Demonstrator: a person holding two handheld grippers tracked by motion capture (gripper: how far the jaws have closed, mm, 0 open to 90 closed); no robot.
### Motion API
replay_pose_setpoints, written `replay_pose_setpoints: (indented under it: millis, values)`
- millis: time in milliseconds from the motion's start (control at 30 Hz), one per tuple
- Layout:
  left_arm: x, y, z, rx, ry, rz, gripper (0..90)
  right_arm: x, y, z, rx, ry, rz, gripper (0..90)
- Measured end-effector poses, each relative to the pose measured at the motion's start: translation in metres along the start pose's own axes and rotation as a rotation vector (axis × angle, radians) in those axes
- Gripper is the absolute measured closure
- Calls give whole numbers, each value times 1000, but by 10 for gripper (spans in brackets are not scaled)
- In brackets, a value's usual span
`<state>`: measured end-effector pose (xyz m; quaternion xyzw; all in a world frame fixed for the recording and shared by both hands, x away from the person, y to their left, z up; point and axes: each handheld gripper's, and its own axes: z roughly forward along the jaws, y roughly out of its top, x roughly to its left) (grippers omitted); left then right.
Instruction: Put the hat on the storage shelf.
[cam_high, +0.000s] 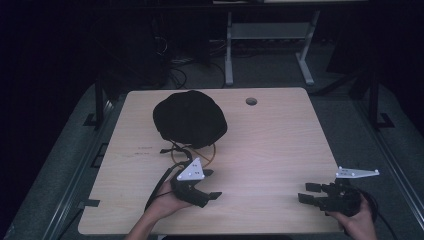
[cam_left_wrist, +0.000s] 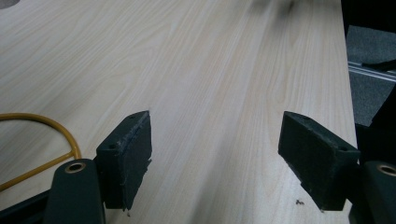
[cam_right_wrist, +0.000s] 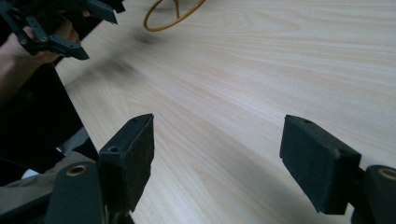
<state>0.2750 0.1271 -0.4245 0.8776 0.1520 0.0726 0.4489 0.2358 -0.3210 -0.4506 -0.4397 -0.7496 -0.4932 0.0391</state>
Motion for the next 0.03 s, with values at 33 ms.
replay_pose_setpoints:
  millis: [33]
  values:
    - [0,0,0,0,0,0,254,1,-2,-1,-2,2,2,257]
